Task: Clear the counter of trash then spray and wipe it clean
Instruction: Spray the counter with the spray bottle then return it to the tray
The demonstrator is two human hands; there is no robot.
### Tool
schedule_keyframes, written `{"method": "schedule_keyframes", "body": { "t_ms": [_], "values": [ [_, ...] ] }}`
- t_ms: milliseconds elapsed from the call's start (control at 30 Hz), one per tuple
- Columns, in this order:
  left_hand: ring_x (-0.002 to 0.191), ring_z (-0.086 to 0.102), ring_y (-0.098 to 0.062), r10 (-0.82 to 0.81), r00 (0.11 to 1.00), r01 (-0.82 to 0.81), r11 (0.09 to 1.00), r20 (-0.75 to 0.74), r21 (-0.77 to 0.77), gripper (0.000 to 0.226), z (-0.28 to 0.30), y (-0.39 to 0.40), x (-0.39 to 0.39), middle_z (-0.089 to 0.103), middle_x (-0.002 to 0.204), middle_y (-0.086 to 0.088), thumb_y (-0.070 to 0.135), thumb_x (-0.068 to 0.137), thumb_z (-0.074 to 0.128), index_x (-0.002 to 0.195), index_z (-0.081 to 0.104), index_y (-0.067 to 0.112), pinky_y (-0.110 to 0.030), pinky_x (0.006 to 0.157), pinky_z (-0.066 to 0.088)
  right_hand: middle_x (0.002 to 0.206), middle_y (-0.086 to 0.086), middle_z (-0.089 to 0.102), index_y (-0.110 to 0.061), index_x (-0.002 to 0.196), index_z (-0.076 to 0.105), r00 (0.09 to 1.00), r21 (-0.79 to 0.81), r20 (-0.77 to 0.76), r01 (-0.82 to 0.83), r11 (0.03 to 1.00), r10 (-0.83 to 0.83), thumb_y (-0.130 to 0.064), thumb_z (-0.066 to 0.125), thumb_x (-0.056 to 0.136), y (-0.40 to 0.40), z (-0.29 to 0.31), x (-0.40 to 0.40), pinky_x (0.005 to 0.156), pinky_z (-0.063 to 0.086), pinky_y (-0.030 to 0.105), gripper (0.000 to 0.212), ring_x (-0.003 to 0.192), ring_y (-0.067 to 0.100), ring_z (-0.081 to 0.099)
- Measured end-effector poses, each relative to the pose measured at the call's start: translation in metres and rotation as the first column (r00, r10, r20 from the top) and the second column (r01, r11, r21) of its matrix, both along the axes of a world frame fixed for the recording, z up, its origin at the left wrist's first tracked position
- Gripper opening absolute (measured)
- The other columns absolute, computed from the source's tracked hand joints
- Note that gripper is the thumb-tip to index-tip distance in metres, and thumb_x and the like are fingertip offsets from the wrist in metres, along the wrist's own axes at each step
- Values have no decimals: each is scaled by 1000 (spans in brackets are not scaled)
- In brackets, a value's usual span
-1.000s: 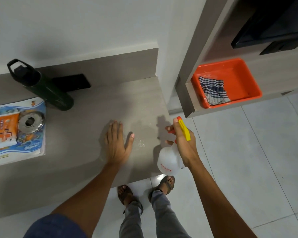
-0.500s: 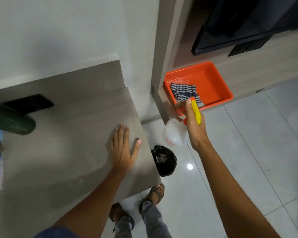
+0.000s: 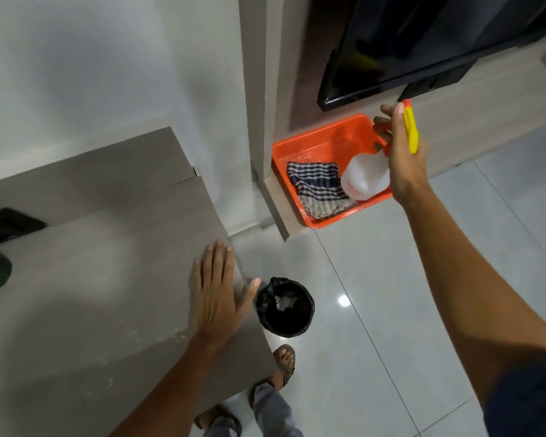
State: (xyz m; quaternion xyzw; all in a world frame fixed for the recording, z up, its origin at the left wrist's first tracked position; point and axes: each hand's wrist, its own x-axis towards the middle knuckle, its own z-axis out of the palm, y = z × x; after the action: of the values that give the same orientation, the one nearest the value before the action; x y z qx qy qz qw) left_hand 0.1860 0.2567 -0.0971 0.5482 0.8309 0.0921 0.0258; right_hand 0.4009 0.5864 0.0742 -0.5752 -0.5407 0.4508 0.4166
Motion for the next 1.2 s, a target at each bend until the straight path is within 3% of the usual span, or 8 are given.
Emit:
{"method": "schedule_keyframes", "body": {
  "t_ms": [467, 733, 800, 900, 967, 1033, 1100, 1200],
  "values": [
    [170, 20, -29, 0, 1000, 1, 999, -25, 40, 94, -7, 0, -2, 22, 182, -10, 74, 103, 42, 170, 32, 8, -56, 137, 21, 133, -6, 77, -24, 138, 74, 999, -10, -8, -51, 999, 51, -58, 55, 109, 66, -54, -5, 87, 61, 15, 49, 115, -2, 75],
    [171, 17, -27, -3, 1000, 3, 1000, -15, 22, 96, -10, 0, -4, 18, 183, -7, 75, 102, 41, 171, 29, 9, -53, 139, 15, 112, -29, 79, -37, 125, 74, 999, -70, 37, -27, 997, 29, -66, 60, 104, 64, -53, -2, 76, 60, 10, 39, 105, -8, 76],
    [171, 15, -26, 0, 1000, 0, 1000, -9, 14, 96, -9, 0, -4, 17, 183, -6, 75, 103, 41, 171, 29, 10, -53, 139, 15, 103, -37, 77, -45, 111, 73, 999, -63, 32, -21, 998, 23, -64, 63, 102, 60, -57, -1, 73, 58, 7, 24, 99, -14, 74],
    [172, 13, -25, 6, 1000, -6, 1000, -12, -4, 95, -9, 0, -4, 14, 184, -4, 75, 103, 41, 172, 25, 12, -53, 140, 14, 91, -42, 75, -41, 101, 70, 1000, -59, 23, 16, 998, -14, -59, 70, 100, 51, -65, 0, 71, 58, 9, 18, 92, -18, 73],
    [172, 11, -24, 6, 1000, -6, 1000, -11, -16, 95, -10, 0, -4, 12, 185, -3, 75, 103, 39, 173, 22, 13, -52, 140, 13, 106, -35, 77, -40, 115, 70, 999, -55, 35, 39, 998, -37, -57, 74, 98, 43, -70, 3, 86, 63, 18, 25, 103, -10, 74],
    [172, 9, -24, 5, 1000, -6, 999, -22, -37, 95, -12, 0, -4, 9, 185, -3, 76, 103, 36, 174, 19, 14, -52, 140, 12, 137, -16, 73, -34, 140, 64, 997, -51, 27, 69, 996, -68, -56, 77, 96, 32, -81, 9, 104, 60, 26, 51, 125, 4, 70],
    [173, 7, -24, 13, 999, -16, 998, -36, -64, 95, -13, 0, -4, 6, 185, -2, 77, 104, 32, 175, 16, 15, -53, 140, 12, 154, -4, 62, -24, 156, 53, 986, -53, 19, 169, 984, -168, -59, 81, 92, 8, -89, 15, 110, 56, 24, 77, 138, 11, 62],
    [173, 6, -24, 23, 999, -27, 996, -45, -86, 95, -13, 1, -4, 6, 185, -3, 78, 104, 30, 174, 16, 15, -53, 140, 12, 136, 2, 64, -10, 140, 58, 942, 26, 50, 332, 943, -333, -49, 81, 93, -38, -105, 13, 109, 59, 45, 65, 121, 14, 64]
  ]
}}
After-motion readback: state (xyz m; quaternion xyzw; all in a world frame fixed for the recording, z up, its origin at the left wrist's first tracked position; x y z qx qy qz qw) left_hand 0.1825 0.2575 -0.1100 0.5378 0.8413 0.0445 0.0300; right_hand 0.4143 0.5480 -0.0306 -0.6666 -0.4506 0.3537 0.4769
